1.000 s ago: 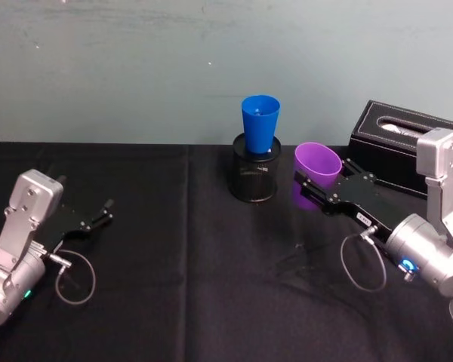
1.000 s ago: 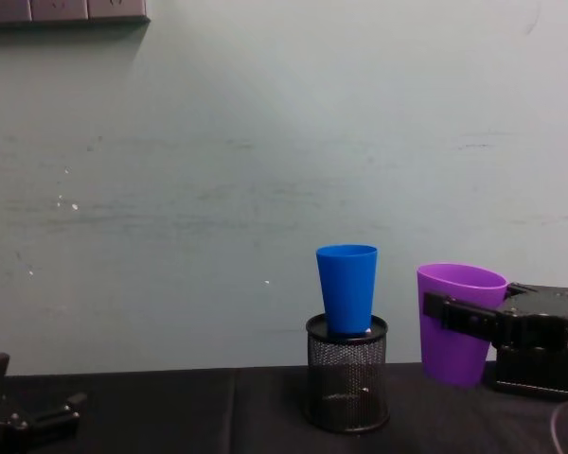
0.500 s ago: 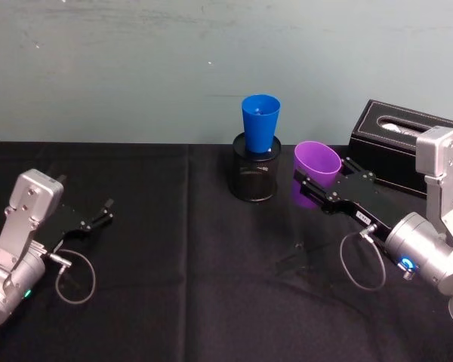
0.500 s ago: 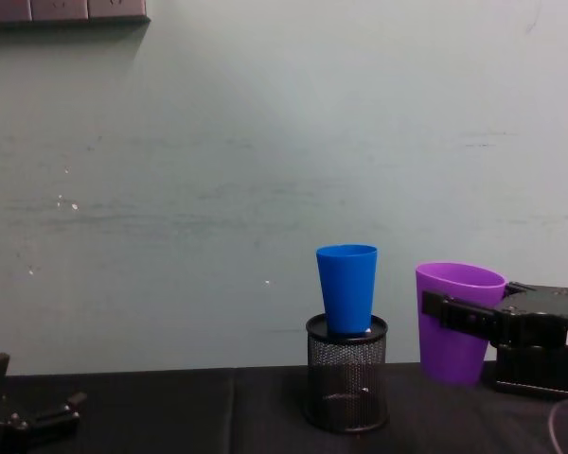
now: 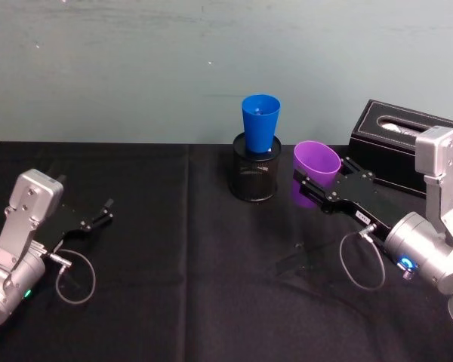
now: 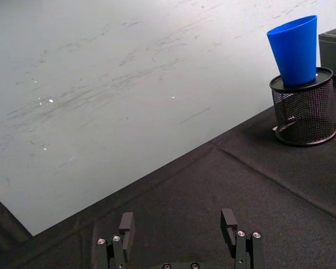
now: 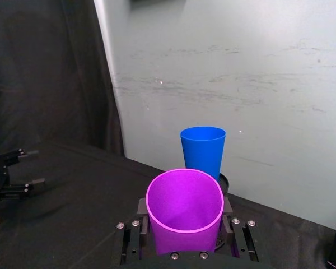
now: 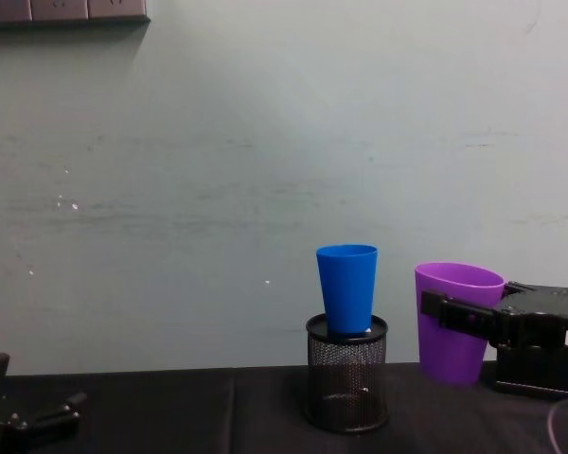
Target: Pick up one cup with a gripper and tap it against the other cup.
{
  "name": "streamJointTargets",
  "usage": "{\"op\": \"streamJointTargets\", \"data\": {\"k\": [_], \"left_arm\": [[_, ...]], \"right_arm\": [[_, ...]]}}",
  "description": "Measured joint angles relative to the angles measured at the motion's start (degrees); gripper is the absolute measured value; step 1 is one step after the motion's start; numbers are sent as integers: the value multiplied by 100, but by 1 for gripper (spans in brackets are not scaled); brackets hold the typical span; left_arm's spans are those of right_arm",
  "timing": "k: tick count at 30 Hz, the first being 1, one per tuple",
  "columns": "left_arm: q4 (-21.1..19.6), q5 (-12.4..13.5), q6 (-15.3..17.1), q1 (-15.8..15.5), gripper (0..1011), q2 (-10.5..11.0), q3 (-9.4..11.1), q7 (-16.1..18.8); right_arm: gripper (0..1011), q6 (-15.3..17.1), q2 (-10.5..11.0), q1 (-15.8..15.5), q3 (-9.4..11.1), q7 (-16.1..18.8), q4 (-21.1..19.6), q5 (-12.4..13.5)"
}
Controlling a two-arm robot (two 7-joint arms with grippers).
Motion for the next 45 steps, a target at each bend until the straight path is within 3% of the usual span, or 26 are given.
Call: {"op": "streamJointTargets", "data": {"k": [31,45], "left_arm": [[0,0,0,0,1012,0,0,0],[0,0,0,0,1011,0,0,0]], "right_arm": [[724,77,118,-174,-56,31,-35,5],[724,56,85,-231,-234,89,215,-105]]}}
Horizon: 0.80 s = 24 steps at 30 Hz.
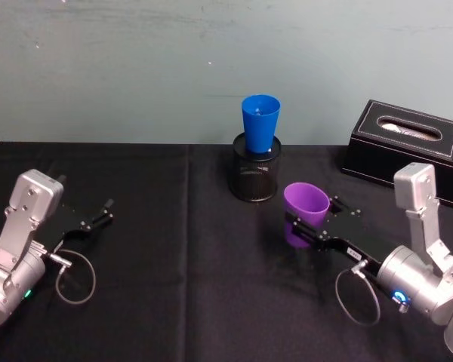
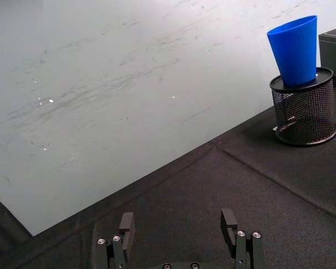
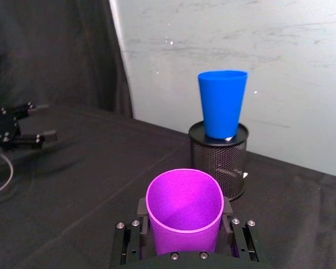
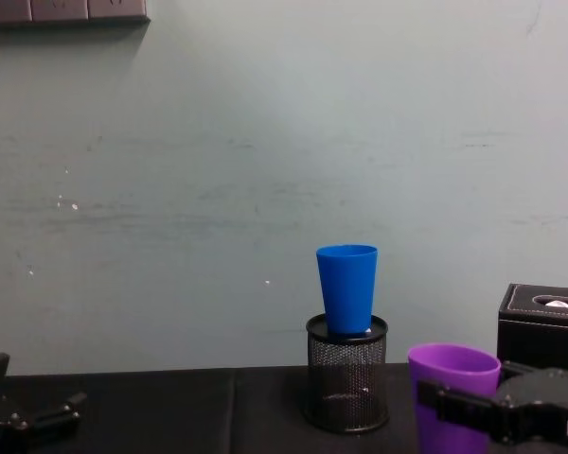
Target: Pick up one cup with a gripper and tap it against the other cup.
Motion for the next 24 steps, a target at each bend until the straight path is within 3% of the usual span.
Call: {"op": "streamJointTargets", "data": {"k": [7,24], "left_arm": [[0,0,0,0,1011,0,0,0],[0,0,0,0,1011,0,0,0]], "right_arm": [[724,-82,-49,34,-114,55,189,-131],[724,-136,-95,37,-152,171,350,-147]]}}
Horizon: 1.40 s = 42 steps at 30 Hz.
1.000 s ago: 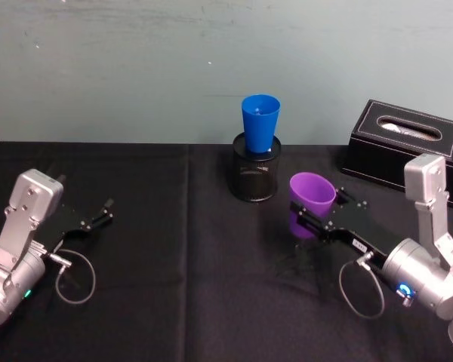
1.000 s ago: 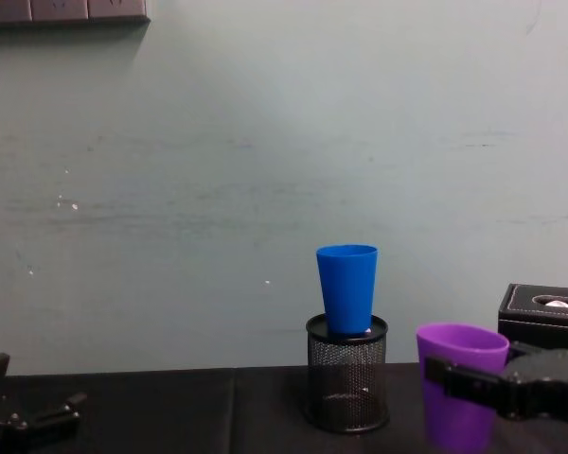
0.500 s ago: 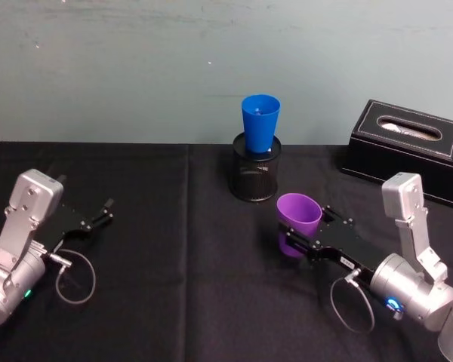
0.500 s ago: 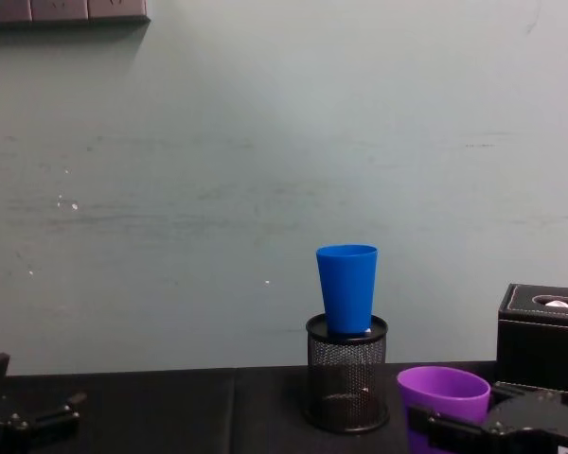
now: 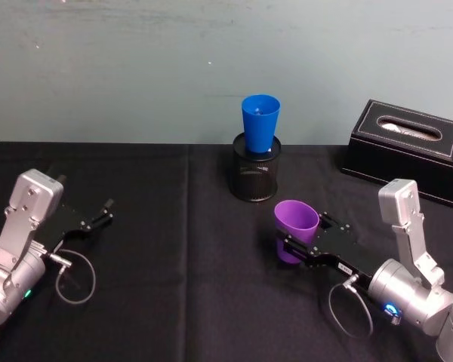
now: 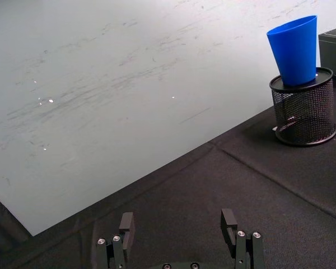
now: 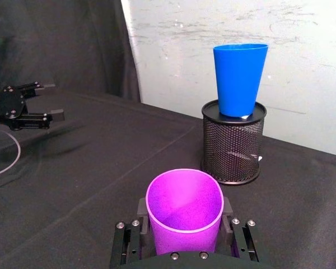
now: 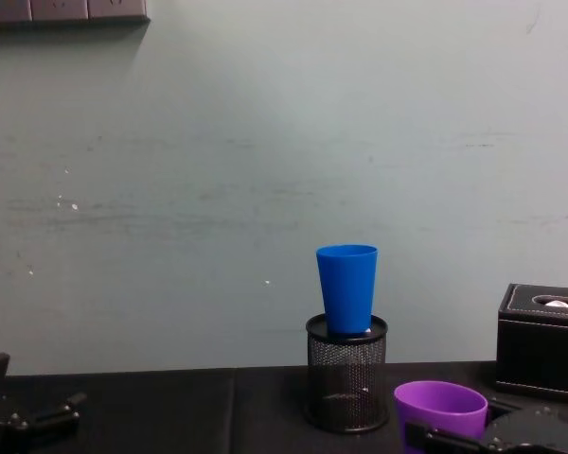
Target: Pick up one cup with a gripper and tap it against the other cup.
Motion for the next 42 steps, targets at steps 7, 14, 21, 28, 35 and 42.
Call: {"op": "streamJointTargets", "data": {"k": [7,14,21,28,35,42], "left_arm": [[0,0,0,0,1011,0,0,0],[0,0,0,0,1011,0,0,0],[0,0,0,0,1011,0,0,0],[0,0,0,0,1011,0,0,0],[0,0,0,0,1011,0,0,0],[0,0,0,0,1011,0,0,0]], "right_arm": [[724,-27,0,-7,-19,48,52,5],[724,-91,0,-5,-33,97,104,12],[724,-161,2,-17,-46,121,163,7],[724,-266,-9,-10,-52,169,259,-7],[724,-403,-40,-11,-31,181,340,-18],[724,-516,-58,-8,-16,223,403,-36]]}}
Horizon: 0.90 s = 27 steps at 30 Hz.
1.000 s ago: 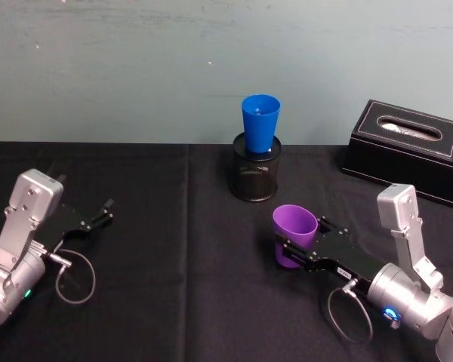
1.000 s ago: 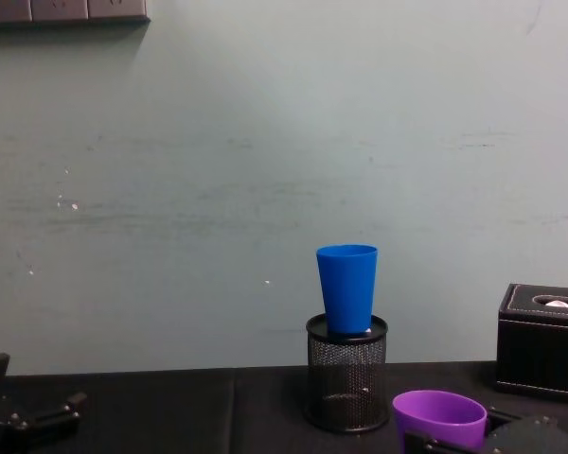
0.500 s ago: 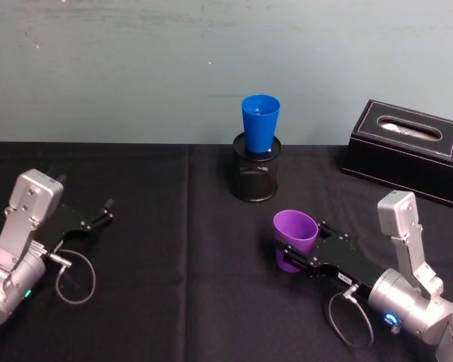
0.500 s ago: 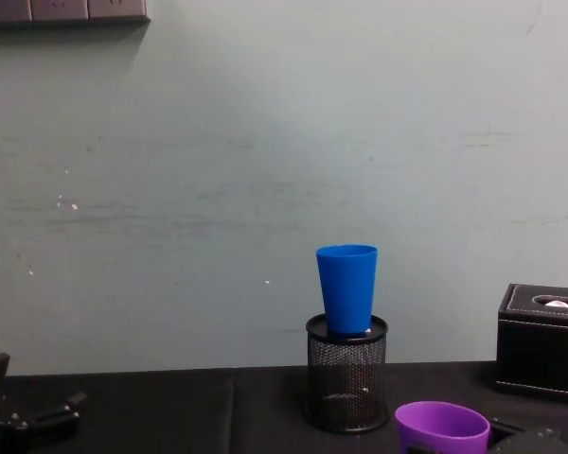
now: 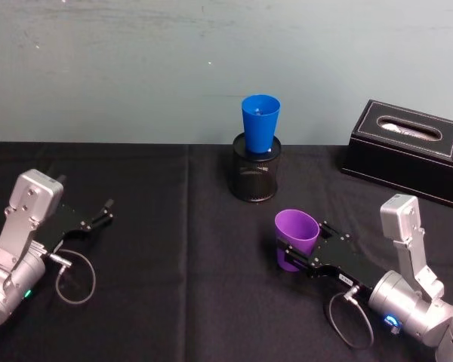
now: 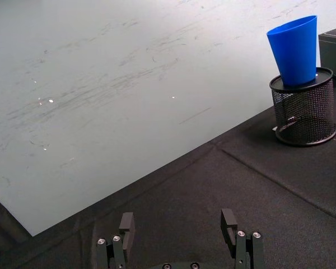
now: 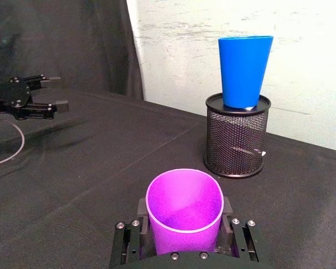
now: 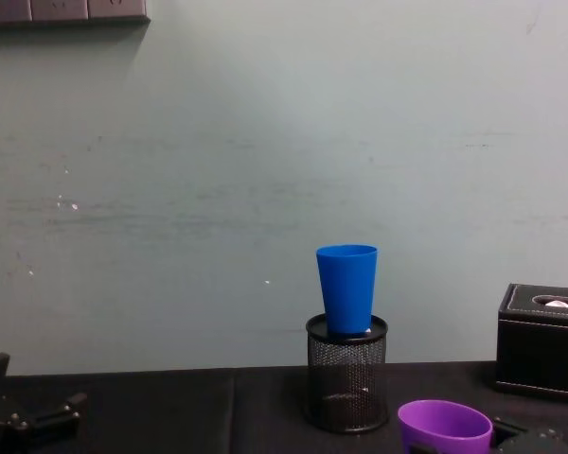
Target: Pick up one cup with a gripper and tap it against the other cup.
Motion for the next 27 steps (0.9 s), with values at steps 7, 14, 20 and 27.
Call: {"op": "streamJointTargets", "data": {"k": [7,14,20,27], "left_arm": [[0,0,0,0,1011,0,0,0],[0,0,0,0,1011,0,0,0],[0,0,0,0,1011,0,0,0],[0,0,0,0,1011,0,0,0]], "right_arm": [[723,-75,-5,15,-11,46,22,-40],[724,-140,-4,14,-6,89,17,-40],[724,-138,-2,11,-4,96,2,-39],[724,-116,0,6,-3,91,-8,-44]]}}
